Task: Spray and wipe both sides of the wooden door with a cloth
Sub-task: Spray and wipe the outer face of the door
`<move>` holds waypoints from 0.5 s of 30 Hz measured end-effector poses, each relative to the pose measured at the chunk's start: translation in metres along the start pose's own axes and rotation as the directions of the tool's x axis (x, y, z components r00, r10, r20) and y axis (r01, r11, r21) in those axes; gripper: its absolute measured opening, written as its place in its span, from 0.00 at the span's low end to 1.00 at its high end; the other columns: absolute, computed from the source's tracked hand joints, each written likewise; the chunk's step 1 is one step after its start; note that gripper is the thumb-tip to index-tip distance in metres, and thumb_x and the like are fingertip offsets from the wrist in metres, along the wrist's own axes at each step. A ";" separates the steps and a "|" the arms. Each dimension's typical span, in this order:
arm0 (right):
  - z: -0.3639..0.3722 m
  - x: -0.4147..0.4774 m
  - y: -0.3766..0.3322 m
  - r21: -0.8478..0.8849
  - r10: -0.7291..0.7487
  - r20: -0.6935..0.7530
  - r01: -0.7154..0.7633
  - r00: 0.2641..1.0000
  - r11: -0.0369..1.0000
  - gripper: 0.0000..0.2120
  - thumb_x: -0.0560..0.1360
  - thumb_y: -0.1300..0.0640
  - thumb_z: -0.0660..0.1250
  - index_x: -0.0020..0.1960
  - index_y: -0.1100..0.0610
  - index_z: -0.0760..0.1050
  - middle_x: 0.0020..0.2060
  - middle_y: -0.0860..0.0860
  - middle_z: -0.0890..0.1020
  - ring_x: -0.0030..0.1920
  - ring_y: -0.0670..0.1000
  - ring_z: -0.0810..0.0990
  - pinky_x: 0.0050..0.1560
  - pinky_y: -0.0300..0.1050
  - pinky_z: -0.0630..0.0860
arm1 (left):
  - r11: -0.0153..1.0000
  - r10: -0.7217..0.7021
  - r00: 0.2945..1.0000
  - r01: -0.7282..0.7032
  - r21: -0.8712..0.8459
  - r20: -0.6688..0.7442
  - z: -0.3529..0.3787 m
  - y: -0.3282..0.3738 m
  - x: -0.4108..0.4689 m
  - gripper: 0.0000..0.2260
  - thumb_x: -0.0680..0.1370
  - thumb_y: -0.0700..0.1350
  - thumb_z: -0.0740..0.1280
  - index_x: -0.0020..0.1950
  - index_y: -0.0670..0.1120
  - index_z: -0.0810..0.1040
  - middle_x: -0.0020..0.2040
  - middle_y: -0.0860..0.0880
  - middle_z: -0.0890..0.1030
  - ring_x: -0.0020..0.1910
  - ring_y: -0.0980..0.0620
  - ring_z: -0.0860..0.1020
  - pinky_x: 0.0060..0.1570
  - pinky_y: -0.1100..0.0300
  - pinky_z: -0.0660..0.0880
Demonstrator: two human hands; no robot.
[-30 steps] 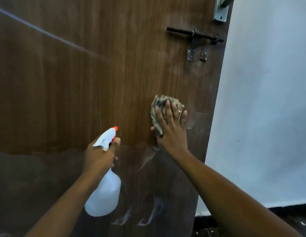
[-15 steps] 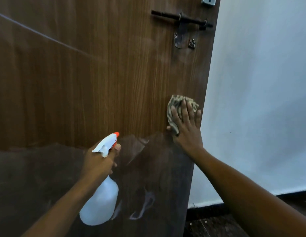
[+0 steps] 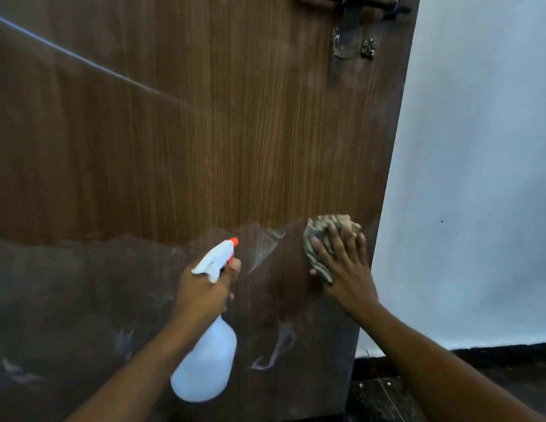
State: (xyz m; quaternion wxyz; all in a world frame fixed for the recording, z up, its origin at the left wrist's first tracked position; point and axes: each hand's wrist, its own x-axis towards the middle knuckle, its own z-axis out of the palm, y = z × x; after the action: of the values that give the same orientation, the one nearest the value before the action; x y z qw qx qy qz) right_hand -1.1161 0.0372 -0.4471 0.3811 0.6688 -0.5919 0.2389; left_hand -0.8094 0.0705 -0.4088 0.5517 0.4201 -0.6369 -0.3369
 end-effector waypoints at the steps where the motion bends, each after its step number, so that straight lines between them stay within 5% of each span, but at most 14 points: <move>1: 0.005 -0.016 0.006 -0.008 0.020 0.016 -0.020 1.000 1.000 0.38 0.77 0.41 0.55 0.81 0.47 0.41 0.80 0.57 0.45 0.79 0.65 0.45 0.73 0.72 0.54 | 1.000 -0.018 1.000 0.018 -0.007 -0.005 0.002 -0.001 -0.006 0.12 0.79 0.48 0.63 0.62 0.50 0.77 0.42 0.45 0.82 0.31 0.53 0.77 0.24 0.69 0.71; 3: 0.005 -0.031 0.025 0.019 0.210 0.030 -0.210 0.977 0.977 0.37 0.78 0.39 0.50 0.80 0.46 0.36 0.80 0.56 0.40 0.79 0.62 0.42 0.75 0.69 0.49 | 0.990 -0.123 0.991 0.119 -0.078 -0.052 0.004 -0.014 -0.011 0.15 0.77 0.50 0.66 0.60 0.44 0.78 0.38 0.49 0.80 0.31 0.52 0.77 0.26 0.68 0.70; 5: -0.007 -0.004 0.030 0.150 0.489 0.015 -0.486 0.872 0.861 0.34 0.80 0.37 0.44 0.77 0.44 0.28 0.79 0.55 0.35 0.79 0.58 0.37 0.77 0.65 0.42 | 0.971 -0.217 0.974 0.209 -0.117 -0.060 0.006 -0.024 -0.018 0.17 0.75 0.51 0.67 0.58 0.41 0.79 0.35 0.50 0.79 0.31 0.51 0.77 0.25 0.68 0.70; 7: -0.019 0.040 0.014 0.243 0.599 -0.003 -0.580 0.801 0.778 0.35 0.81 0.38 0.45 0.75 0.43 0.24 0.78 0.56 0.34 0.79 0.58 0.35 0.77 0.62 0.38 | 0.968 -0.228 0.973 0.225 -0.108 -0.023 0.009 -0.029 -0.022 0.14 0.76 0.52 0.67 0.56 0.44 0.79 0.34 0.47 0.80 0.30 0.51 0.77 0.22 0.69 0.70; 10: -0.007 0.033 -0.025 0.131 0.239 -0.017 -0.235 0.971 0.963 0.39 0.78 0.45 0.54 0.79 0.47 0.32 0.79 0.61 0.42 0.79 0.65 0.41 0.76 0.63 0.39 | 0.967 -0.239 0.970 0.235 -0.097 -0.037 0.013 -0.028 -0.029 0.13 0.75 0.52 0.67 0.55 0.46 0.78 0.37 0.44 0.81 0.31 0.50 0.78 0.25 0.67 0.72; 12: 0.018 -0.004 -0.028 -0.015 -0.060 0.019 0.060 0.998 0.998 0.37 0.77 0.44 0.53 0.81 0.48 0.39 0.80 0.60 0.47 0.79 0.66 0.45 0.76 0.67 0.46 | 0.967 -0.241 0.970 0.236 -0.091 -0.044 0.013 -0.027 -0.030 0.14 0.75 0.52 0.68 0.55 0.45 0.78 0.37 0.44 0.81 0.31 0.49 0.78 0.26 0.66 0.73; 15: 0.030 -0.047 -0.004 -0.076 -0.043 0.034 0.045 0.999 0.996 0.38 0.77 0.43 0.56 0.81 0.47 0.42 0.80 0.56 0.44 0.79 0.62 0.45 0.76 0.66 0.48 | 0.964 -0.254 0.965 0.247 -0.101 -0.066 0.005 -0.026 -0.033 0.13 0.76 0.51 0.67 0.56 0.44 0.79 0.35 0.46 0.81 0.30 0.51 0.77 0.23 0.68 0.72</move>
State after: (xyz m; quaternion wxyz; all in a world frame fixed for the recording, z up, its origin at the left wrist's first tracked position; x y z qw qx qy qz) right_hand -1.1252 0.0417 -0.5018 0.4021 0.6703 -0.5919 0.1966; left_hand -0.8090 0.0896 -0.4464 0.5480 0.4844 -0.5404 -0.4159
